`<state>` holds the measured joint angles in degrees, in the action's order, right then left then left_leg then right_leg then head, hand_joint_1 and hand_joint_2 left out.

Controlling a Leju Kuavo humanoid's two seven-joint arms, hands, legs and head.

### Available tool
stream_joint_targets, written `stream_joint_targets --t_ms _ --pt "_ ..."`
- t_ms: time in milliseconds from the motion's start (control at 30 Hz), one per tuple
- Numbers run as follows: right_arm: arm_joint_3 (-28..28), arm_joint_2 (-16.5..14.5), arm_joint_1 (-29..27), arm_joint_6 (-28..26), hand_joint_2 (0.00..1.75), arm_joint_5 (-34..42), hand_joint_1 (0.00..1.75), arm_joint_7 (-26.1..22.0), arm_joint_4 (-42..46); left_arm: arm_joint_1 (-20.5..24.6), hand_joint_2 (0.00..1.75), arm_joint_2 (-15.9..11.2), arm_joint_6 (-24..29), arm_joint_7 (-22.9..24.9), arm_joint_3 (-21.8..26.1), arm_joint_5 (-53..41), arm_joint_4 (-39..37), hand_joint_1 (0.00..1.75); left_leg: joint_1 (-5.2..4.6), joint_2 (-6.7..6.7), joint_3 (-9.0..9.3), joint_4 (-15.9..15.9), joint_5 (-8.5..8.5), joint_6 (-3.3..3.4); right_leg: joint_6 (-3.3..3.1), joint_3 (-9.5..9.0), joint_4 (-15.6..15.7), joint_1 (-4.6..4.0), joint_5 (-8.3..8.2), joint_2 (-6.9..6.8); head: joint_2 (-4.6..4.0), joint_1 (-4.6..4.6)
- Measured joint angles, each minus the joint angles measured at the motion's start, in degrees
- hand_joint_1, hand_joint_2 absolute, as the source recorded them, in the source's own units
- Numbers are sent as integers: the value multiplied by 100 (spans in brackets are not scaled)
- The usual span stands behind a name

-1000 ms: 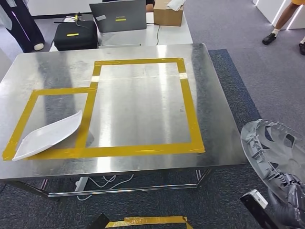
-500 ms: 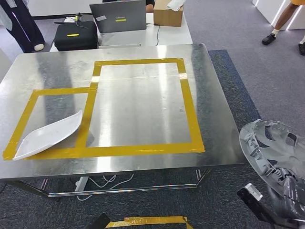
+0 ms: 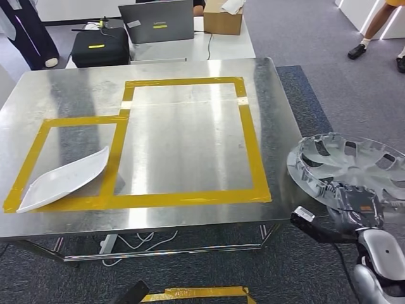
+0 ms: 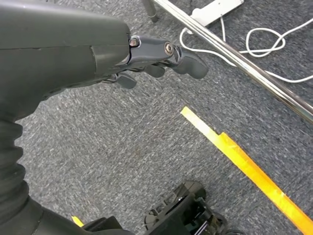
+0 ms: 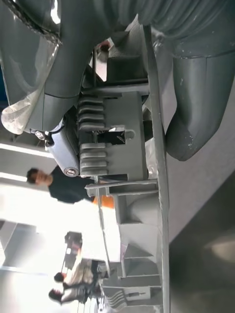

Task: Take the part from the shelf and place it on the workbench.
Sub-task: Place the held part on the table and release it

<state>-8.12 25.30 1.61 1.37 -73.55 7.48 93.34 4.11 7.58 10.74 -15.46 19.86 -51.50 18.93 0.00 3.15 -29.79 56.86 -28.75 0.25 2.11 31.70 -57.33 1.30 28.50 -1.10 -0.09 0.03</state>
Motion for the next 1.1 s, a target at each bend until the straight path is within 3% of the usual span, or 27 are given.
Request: stream_joint_targets --t_ms 200,567,700,900,1100 --pt "-975 57 1017 102 175 -106 175 -103 -668 51 175 -13 -56 2 -82 -10 -3 0 2 -4 -4 0 6 -6 0 5 -1 -3 -2 -6 0 0" --pt "-1566 82 1498 138 175 -145 175 -134 -1040 60 175 -30 -81 48 -143 -12 -7 0 0 -7 -17 0 5 -6 1 6 -1 -1 -2 -8 0 1" --pt "-2061 69 1937 196 175 -165 175 -220 -1295 90 175 -41 -132 51 -216 -22 -7 0 0 -7 -18 1 9 -7 2 8 -1 -1 -9 -8 0 1" --pt "-3055 -144 2650 141 175 -120 175 -561 -1741 149 175 -57 -181 71 -398 -73 -9 0 6 -7 -21 1 20 -17 -1 16 -2 -6 -19 -6 0 0" --pt "-3829 -500 2995 -198 175 188 175 -809 -1943 201 175 -70 -211 81 -594 -127 -25 0 9 -8 -27 1 22 -20 -1 21 -4 -12 -18 -7 0 0"
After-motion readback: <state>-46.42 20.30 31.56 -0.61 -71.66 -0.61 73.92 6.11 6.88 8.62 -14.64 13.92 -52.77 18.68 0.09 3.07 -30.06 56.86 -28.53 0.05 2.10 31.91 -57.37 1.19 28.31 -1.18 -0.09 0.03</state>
